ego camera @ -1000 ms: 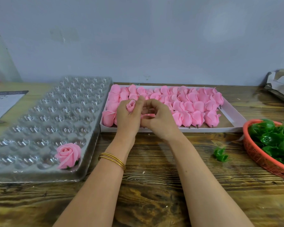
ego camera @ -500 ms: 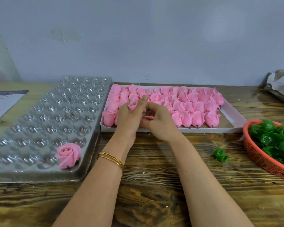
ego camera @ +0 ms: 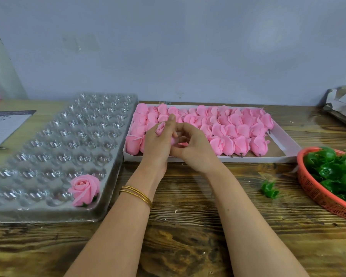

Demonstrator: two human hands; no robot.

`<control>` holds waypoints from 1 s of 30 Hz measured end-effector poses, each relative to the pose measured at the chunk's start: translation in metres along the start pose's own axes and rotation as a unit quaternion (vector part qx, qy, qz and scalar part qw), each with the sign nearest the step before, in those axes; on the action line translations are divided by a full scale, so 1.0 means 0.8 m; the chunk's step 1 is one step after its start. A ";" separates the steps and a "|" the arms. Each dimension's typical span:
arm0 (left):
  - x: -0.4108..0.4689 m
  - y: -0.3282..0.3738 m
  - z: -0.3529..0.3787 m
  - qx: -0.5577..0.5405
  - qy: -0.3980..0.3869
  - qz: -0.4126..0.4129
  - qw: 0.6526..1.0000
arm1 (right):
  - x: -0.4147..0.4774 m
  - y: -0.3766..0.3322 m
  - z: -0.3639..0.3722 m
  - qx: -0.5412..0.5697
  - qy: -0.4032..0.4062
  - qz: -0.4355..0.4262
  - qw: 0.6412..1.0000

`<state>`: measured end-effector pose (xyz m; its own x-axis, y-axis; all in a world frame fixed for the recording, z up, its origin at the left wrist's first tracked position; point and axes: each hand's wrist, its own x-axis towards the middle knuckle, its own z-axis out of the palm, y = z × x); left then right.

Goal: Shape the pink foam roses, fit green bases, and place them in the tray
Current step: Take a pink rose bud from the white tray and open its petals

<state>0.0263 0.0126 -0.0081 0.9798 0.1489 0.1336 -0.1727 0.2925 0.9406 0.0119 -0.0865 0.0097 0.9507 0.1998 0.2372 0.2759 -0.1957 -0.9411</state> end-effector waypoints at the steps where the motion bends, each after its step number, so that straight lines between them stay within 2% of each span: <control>1: 0.000 0.000 0.000 -0.001 -0.002 0.000 1.000 | 0.000 0.000 0.000 -0.005 0.004 0.001 1.000; 8: -0.005 0.008 -0.001 0.025 -0.029 0.007 0.999 | -0.001 -0.007 0.000 -0.024 -0.004 -0.007 1.000; 14: -0.005 0.008 0.000 0.039 -0.018 0.003 0.999 | -0.004 -0.010 -0.004 -0.030 -0.032 -0.015 0.999; 21: -0.004 0.008 0.000 0.042 -0.008 -0.006 0.999 | -0.004 -0.018 -0.013 -0.050 -0.016 0.035 0.998; 26: -0.002 0.006 -0.001 0.063 0.015 -0.001 0.998 | -0.005 -0.034 -0.048 -0.133 0.072 0.053 0.987; 30: -0.002 0.005 -0.001 0.052 0.012 0.005 0.999 | -0.018 -0.044 -0.082 -0.221 0.057 0.101 0.968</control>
<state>0.0241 0.0140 -0.0048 0.9749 0.1753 0.1370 -0.1702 0.1912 0.9667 -0.0021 -0.1454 0.0553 0.9941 0.0132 0.1077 0.0929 -0.6163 -0.7820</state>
